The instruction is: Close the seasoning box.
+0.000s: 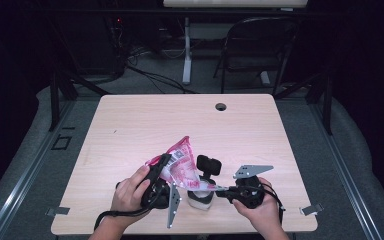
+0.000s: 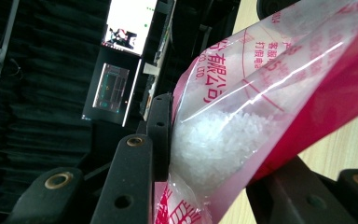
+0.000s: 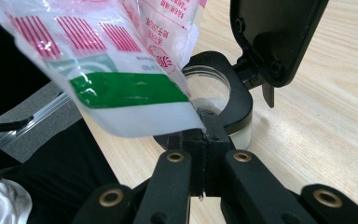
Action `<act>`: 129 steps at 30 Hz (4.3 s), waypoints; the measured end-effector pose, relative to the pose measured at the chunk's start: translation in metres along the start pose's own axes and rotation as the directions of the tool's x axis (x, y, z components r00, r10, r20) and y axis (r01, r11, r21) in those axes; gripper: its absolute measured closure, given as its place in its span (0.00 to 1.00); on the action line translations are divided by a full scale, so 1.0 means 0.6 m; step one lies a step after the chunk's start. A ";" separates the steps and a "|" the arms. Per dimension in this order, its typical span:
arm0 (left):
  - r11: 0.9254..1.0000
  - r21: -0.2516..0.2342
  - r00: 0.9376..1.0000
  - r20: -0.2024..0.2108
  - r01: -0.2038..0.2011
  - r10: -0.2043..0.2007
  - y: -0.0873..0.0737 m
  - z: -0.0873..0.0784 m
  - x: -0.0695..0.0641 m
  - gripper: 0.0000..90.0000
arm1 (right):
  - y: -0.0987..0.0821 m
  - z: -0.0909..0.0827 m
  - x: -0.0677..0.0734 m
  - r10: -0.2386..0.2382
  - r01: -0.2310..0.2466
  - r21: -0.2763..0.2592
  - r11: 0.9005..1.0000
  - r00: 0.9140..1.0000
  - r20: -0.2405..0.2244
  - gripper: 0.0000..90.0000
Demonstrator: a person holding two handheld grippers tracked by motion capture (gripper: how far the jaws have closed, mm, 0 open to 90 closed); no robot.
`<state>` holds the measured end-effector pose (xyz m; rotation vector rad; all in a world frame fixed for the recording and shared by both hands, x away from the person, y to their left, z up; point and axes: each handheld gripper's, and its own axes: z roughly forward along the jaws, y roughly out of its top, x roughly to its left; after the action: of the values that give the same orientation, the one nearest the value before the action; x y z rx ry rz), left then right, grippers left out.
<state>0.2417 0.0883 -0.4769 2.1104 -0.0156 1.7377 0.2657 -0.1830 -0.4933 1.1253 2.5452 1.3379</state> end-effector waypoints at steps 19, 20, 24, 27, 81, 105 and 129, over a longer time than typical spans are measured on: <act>1.000 -0.002 1.000 -0.005 -0.004 0.004 0.003 -0.003 0.003 0.78 | -0.001 -0.001 0.001 0.002 -0.002 -0.004 1.000 1.000 0.000 1.00; 1.000 -0.002 1.000 -0.004 -0.003 0.003 0.003 -0.003 0.003 0.78 | -0.001 -0.002 0.000 0.001 -0.001 -0.003 1.000 1.000 0.000 1.00; 1.000 -0.005 1.000 -0.004 -0.001 0.001 0.003 -0.003 0.003 0.78 | -0.001 -0.003 0.000 0.002 -0.002 -0.004 1.000 1.000 -0.002 1.00; 1.000 -0.004 1.000 -0.002 0.005 -0.005 0.004 -0.003 0.002 0.78 | -0.001 -0.003 0.000 0.002 -0.002 -0.004 1.000 1.000 0.000 1.00; 1.000 -0.017 1.000 -0.013 -0.002 0.001 0.008 -0.006 0.005 0.78 | -0.002 -0.001 0.001 0.003 -0.003 -0.001 1.000 1.000 0.004 1.00; 1.000 -0.023 1.000 -0.013 -0.004 0.004 0.011 -0.009 0.005 0.78 | -0.004 0.000 0.000 0.008 -0.008 -0.002 1.000 1.000 0.006 1.00; 1.000 -0.024 1.000 -0.009 -0.001 0.001 0.012 -0.011 0.004 0.78 | -0.004 0.000 -0.002 0.012 -0.012 -0.003 1.000 1.000 0.007 1.00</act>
<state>0.2344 0.0843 -0.4714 2.0862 -0.0345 1.7390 0.2651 -0.1846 -0.4955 1.1440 2.5353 1.3371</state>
